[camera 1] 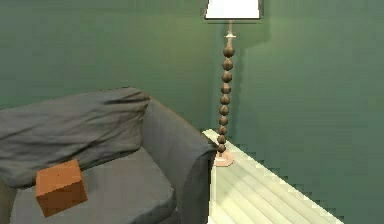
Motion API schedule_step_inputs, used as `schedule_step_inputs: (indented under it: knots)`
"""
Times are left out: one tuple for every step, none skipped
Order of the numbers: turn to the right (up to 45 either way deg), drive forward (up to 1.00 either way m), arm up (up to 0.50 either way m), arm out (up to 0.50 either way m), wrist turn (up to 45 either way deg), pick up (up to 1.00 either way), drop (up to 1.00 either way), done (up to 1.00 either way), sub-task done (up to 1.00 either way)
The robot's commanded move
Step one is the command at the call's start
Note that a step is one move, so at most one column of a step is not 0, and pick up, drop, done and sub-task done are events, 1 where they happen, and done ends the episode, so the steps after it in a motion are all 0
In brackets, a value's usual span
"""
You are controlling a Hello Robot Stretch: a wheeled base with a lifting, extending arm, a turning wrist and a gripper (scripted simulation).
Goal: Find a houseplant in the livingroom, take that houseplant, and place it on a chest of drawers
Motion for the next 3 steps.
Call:
schedule_step_inputs:
  knots:
    - [0.0, 0.00, 0.00, -0.46, 0.0, 0.00, 0.00, 0.00, 0.00]
    - [-45.0, 0.00, 0.00, 0.00, 0.0, 0.00, 0.00, 0.00, 0.00]
    - [-45.0, 0.00, 0.00, 0.00, 0.0, 0.00, 0.00, 0.00, 0.00]
